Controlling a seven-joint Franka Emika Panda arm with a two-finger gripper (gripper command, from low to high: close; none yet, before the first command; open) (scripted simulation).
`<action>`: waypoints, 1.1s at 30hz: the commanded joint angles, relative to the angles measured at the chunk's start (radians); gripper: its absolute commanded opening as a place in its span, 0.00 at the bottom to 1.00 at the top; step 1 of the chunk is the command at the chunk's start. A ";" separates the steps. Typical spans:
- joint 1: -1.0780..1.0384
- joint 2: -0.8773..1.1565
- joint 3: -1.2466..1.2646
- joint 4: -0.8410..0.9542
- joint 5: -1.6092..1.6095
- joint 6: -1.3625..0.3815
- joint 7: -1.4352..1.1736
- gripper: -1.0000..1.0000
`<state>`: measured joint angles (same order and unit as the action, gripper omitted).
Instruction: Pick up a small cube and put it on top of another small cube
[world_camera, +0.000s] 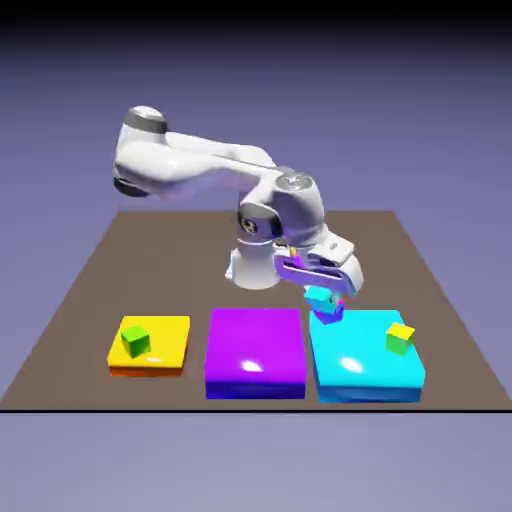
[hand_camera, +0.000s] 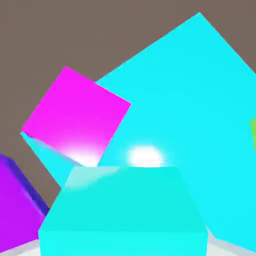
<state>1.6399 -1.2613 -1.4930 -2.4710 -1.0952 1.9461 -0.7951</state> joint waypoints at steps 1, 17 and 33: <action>-0.036 0.009 0.004 0.006 0.006 0.003 -0.043 0.00; -0.604 0.152 0.063 0.097 0.097 0.039 -0.729 0.00; -0.731 0.103 -0.014 0.064 -0.164 0.108 -1.425 0.00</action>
<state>0.9089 -1.1579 -1.5069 -2.4068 -1.2628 2.0541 -2.2182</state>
